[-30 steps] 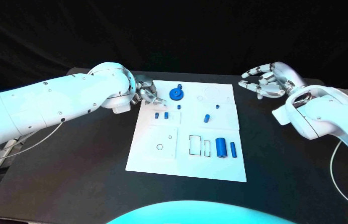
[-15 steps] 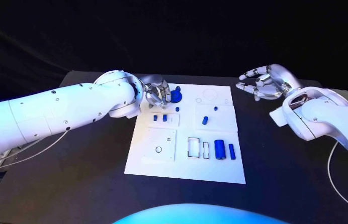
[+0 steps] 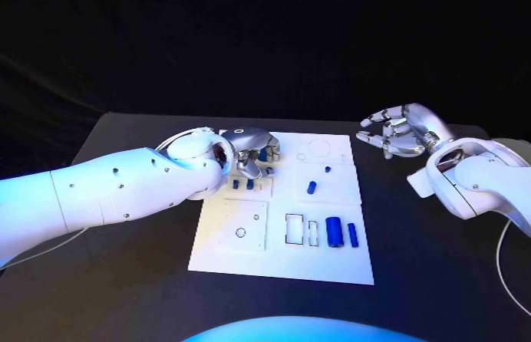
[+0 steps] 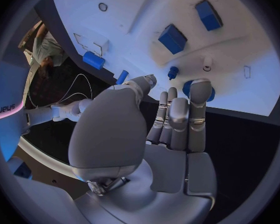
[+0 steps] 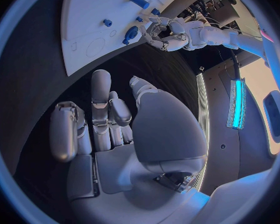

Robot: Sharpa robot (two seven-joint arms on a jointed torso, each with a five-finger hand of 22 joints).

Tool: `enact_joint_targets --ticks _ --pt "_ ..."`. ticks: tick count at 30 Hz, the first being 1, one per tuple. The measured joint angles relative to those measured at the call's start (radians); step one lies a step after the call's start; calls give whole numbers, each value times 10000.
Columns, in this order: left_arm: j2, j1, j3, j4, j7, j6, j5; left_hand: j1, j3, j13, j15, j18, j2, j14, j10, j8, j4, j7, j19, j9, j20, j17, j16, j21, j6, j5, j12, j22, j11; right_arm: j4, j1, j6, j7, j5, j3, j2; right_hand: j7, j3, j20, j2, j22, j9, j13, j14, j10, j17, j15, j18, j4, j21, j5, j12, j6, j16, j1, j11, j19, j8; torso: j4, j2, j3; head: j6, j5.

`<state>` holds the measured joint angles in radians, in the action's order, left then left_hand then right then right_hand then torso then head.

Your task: Assemble the parts on the task board

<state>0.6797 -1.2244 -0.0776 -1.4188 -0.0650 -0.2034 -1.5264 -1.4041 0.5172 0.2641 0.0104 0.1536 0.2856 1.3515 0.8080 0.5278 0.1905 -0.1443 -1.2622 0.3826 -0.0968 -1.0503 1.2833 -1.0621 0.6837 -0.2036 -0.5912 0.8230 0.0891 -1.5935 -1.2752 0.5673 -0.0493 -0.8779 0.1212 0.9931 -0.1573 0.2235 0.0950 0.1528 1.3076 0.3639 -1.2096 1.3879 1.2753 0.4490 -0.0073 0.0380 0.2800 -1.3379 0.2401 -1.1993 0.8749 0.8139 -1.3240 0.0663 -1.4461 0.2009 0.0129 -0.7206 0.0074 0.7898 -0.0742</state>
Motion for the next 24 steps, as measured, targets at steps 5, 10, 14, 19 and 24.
enact_joint_targets --ticks 5,10,14,19,24 --pt "-131 32 -13 151 86 25 -590 -94 0 -184 -27 -77 -15 181 0 -124 0 30 -245 -137 2 -240 304 -494 139 0 141 615 0 4 7 3 -25 17 0 -12 0 0 0 0 -1 0 94 0 0 0 0 151 0 39 0 96 0 0 0 0 0 0 0 -9 3 -3 20" --pt "-251 38 -15 249 68 137 -902 -259 95 -360 -134 -152 -75 340 166 -207 -4 119 -412 -255 62 -385 520 -874 388 0 220 1076 -88 4 9 6 -41 26 0 -23 0 0 -36 0 -1 10 240 0 -89 0 0 152 0 86 0 232 0 0 0 15 36 0 0 -13 12 1 29" --pt "-308 41 -16 325 -6 283 -1078 -361 372 -499 -121 -154 -90 443 453 -265 -25 139 -548 -346 56 -494 671 -1184 679 0 251 1465 -119 4 12 7 -49 32 0 -31 0 0 -36 0 -2 10 289 0 -125 1 0 152 0 86 0 283 0 0 0 -21 35 0 6 -16 12 11 31" --pt "-356 42 -16 374 -131 489 -1212 -425 614 -636 -101 -307 -154 530 764 -365 -86 94 -602 -432 2 -517 749 -1328 875 0 349 1676 -115 5 12 8 -55 38 0 -32 0 0 -35 0 -2 9 298 0 -125 1 0 152 0 86 0 284 0 0 0 -21 35 0 5 -16 12 13 40" --pt "-397 42 -16 384 -277 758 -1293 -425 708 -704 -66 -306 -154 565 878 -365 -69 89 -602 -458 2 -517 787 -1400 1011 0 367 1750 -87 5 12 8 -60 44 0 -42 0 0 -35 0 -3 9 298 0 -125 1 0 152 0 86 0 283 0 0 -1 -20 35 0 0 -13 10 26 46"
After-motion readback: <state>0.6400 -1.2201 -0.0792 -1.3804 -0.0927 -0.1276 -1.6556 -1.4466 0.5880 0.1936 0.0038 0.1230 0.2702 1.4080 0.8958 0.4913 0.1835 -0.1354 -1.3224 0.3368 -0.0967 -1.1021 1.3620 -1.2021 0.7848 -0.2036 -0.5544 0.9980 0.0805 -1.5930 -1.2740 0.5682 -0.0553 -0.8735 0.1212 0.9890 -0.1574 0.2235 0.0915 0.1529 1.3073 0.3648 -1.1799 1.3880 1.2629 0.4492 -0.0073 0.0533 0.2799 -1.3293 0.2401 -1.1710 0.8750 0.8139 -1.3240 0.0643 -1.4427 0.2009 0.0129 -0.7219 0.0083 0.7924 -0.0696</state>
